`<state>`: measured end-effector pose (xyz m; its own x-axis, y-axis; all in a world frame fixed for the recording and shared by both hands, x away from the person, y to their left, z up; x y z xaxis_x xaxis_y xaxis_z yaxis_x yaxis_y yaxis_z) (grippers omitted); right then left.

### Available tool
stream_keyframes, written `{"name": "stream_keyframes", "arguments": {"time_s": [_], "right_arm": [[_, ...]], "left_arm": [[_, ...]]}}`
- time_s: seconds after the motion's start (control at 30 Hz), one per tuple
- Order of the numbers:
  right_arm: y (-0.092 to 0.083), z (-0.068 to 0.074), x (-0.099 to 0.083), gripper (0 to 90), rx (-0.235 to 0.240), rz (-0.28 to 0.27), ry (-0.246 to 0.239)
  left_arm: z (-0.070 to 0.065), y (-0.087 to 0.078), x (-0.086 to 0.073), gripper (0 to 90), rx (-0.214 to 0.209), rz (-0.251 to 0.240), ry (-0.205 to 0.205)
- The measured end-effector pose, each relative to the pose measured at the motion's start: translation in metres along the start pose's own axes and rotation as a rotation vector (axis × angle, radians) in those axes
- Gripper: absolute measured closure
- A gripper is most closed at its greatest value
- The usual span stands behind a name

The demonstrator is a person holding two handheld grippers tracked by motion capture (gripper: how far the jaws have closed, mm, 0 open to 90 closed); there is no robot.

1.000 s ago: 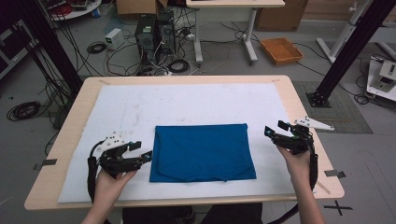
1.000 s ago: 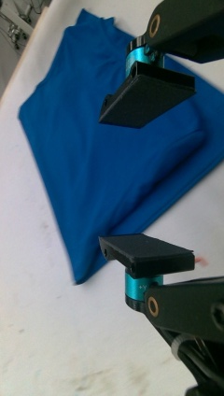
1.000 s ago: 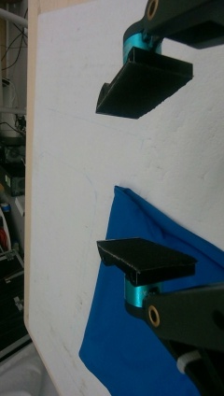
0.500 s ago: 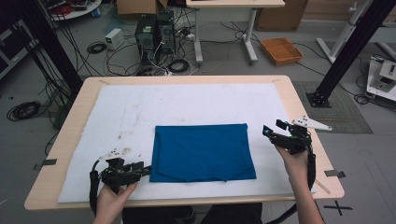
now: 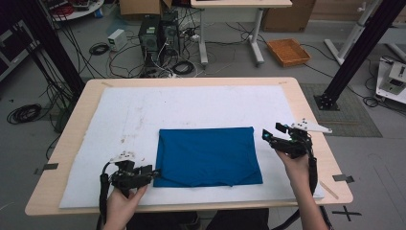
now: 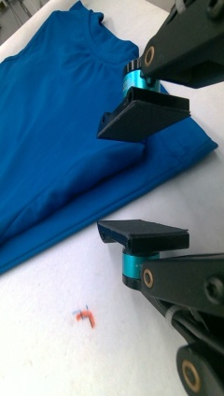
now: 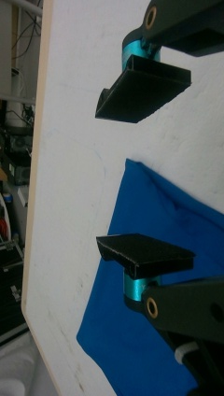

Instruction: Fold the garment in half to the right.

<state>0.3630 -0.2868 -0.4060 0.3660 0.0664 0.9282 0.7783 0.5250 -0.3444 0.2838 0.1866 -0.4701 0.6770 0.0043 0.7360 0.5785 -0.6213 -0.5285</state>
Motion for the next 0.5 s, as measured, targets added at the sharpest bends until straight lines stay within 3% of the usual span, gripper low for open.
{"name": "stream_keyframes", "arguments": {"time_s": [0.23,0.37,0.5], "right_arm": [[0.009,0.012,0.001,33.0,0.041,0.011,-0.009],[0.012,0.019,0.001,33.0,0.049,0.014,-0.015],[0.02,0.03,0.003,33.5,0.085,0.008,0.006]], "left_arm": [[-0.009,0.009,0.002,49.7,0.007,0.012,0.023],[-0.01,0.012,0.002,58.1,0.014,0.017,0.036],[-0.014,0.014,0.001,67.4,0.035,0.024,0.073]]}}
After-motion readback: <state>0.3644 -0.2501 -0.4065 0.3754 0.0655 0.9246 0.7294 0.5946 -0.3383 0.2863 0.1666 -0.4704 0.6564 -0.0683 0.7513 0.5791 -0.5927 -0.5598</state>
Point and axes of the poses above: each handheld gripper's, and its own axes: y roughly forward along the jaws, x roughly out of its top, z roughly to its left, the point moved 3 cm from there along y, roughly forward along the jaws, and after that the axes turned 3 degrees about -z, right-handed, at the moved point
